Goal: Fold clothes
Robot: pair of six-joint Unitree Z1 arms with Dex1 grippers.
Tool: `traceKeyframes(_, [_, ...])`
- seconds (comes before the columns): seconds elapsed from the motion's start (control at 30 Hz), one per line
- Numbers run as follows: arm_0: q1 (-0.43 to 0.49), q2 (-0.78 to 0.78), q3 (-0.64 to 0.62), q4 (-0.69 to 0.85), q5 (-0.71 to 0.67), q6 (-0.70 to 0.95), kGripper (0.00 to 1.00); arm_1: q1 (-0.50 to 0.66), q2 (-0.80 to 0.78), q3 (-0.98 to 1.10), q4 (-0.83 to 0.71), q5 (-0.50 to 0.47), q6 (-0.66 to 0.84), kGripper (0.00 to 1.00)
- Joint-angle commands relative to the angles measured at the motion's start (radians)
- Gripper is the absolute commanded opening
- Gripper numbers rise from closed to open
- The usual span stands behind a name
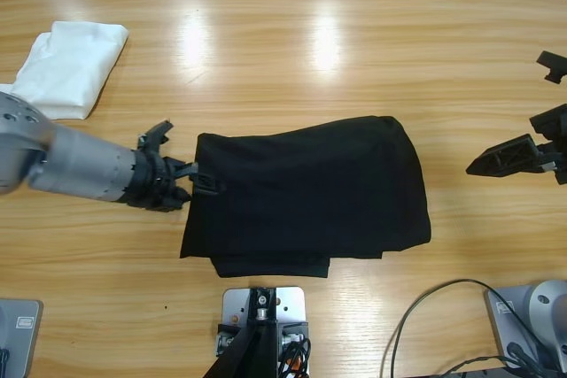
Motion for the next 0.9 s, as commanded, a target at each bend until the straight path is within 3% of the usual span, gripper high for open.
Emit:
traceKeyframes(0.03, [0.007, 0.129, 0.055, -0.175, -0.075, -0.038, 0.353, 0.009, 0.003, 0.034, 0.014, -0.014, -0.009, 1.000])
traceKeyframes(0.07, [0.007, 0.133, 0.060, -0.186, -0.085, -0.039, 0.254, 0.009, 0.010, 0.034, 0.011, -0.015, -0.009, 1.000])
traceKeyframes(0.1, [0.007, 0.137, 0.062, -0.193, -0.098, -0.041, 0.240, 0.009, 0.019, 0.034, 0.008, -0.016, -0.010, 1.000])
traceKeyframes(0.17, [0.007, 0.140, 0.063, -0.200, -0.112, -0.030, 0.000, 0.009, 0.029, 0.036, -0.001, -0.017, -0.009, 1.000])
traceKeyframes(0.5, [0.014, 0.111, 0.098, -0.130, -0.002, -0.003, 0.000, 0.009, 0.034, 0.079, -0.025, -0.008, -0.011, 1.000])
traceKeyframes(0.63, [0.100, -0.014, 0.097, 0.062, 0.105, 0.008, 0.000, 0.009, 0.040, 0.098, -0.056, -0.001, -0.009, 1.000])
traceKeyframes(0.73, [0.183, -0.098, 0.054, 0.255, 0.106, 0.049, 0.000, 0.010, 0.047, 0.105, -0.071, 0.007, -0.009, 1.000])
traceKeyframes(0.9, [0.240, -0.210, -0.015, 0.553, 0.121, 0.075, 0.000, 0.010, 0.080, 0.140, -0.128, 0.020, -0.006, 1.000])
